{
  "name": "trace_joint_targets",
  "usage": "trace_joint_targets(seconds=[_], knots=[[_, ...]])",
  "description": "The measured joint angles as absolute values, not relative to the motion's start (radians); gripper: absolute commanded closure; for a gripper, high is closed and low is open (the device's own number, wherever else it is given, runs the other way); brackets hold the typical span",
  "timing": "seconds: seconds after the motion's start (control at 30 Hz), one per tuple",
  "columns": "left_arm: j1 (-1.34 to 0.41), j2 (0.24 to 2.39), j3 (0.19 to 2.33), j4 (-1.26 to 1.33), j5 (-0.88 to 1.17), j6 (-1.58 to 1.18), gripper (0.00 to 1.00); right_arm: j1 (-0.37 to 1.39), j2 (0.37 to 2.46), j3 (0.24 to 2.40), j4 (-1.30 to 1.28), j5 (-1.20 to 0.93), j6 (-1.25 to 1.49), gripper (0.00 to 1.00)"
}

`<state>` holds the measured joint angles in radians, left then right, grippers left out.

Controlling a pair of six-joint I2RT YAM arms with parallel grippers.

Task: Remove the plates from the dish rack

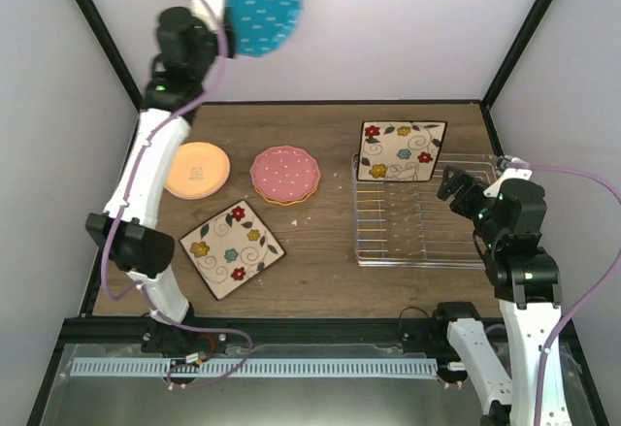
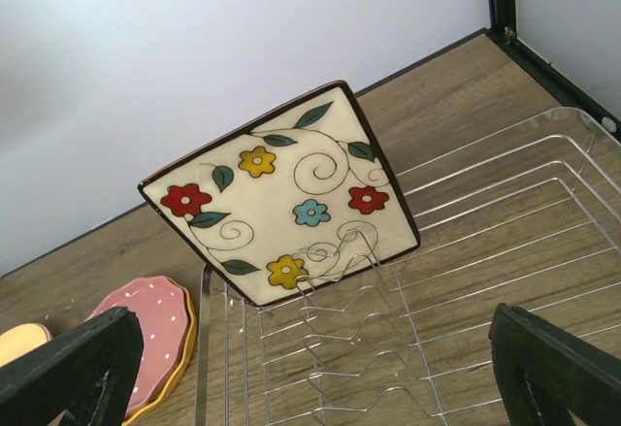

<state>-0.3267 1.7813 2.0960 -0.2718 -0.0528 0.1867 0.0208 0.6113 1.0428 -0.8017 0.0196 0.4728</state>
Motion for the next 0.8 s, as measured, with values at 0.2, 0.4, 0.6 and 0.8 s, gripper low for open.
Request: trace_joint_targets(seconds=[0.2, 0.4, 0.6, 0.8], knots=[[-0.033, 1.694, 1.834, -0.355, -0.012, -0.099, 0.96, 0.021, 0.639, 1.020, -0.767, -0.004, 0.473, 0.00], [-0.007, 1.666, 1.460, -0.463, 0.215, -0.317, 0.96, 0.021, 0.638, 1.019, -0.762, -0.007, 0.472, 0.00], [-0.032, 1.666, 1.301, -0.516, 0.410, -0.452, 0.96, 0.021, 0.616, 1.019, -0.781, 0.001, 0.468, 0.00], [-0.049, 1.678, 1.288, -0.449, 0.469, -0.515, 0.96, 0.021, 0.609, 1.021, -0.794, 0.013, 0.463, 0.00]])
